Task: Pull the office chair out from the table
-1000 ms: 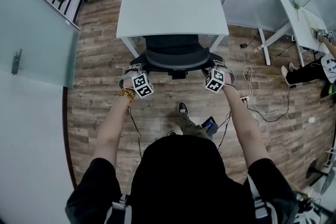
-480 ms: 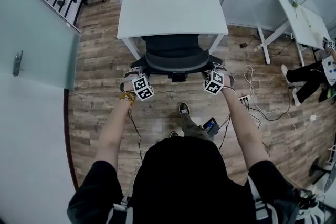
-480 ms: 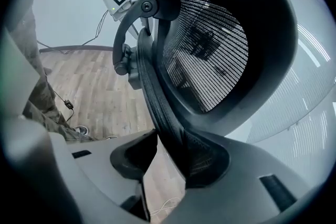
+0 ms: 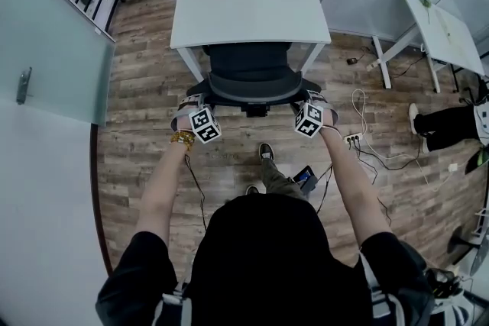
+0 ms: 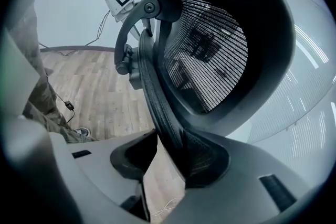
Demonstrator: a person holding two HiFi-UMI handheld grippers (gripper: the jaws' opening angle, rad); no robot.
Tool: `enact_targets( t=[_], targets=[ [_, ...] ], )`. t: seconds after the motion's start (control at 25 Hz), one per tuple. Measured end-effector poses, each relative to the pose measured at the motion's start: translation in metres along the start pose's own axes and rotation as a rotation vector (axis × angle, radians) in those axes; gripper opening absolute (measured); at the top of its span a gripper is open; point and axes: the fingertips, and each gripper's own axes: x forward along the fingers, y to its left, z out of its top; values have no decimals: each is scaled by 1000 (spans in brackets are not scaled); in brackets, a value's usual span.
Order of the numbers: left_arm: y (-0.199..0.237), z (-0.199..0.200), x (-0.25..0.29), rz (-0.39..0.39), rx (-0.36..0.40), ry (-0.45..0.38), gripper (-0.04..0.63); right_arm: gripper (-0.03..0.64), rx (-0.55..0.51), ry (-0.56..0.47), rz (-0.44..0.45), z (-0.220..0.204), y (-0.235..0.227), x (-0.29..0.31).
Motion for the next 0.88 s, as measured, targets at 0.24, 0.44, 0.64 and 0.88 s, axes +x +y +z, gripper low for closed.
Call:
enact_targets(
  t=[0.24, 0.44, 0.64, 0.88],
  targets=[
    [-12, 2, -13, 7, -1, -25, 160, 130, 0, 6, 8, -2, 13, -11],
    [-24, -3, -21, 11, -7, -32, 163, 130, -1, 15, 19, 0, 27, -16],
    [-37, -4, -31, 21, -22, -54, 163, 130, 5, 23, 16, -1, 38, -24],
    [-45, -17, -34, -6, -45, -17, 169, 130, 19, 27, 30, 5, 57, -29]
  ],
)
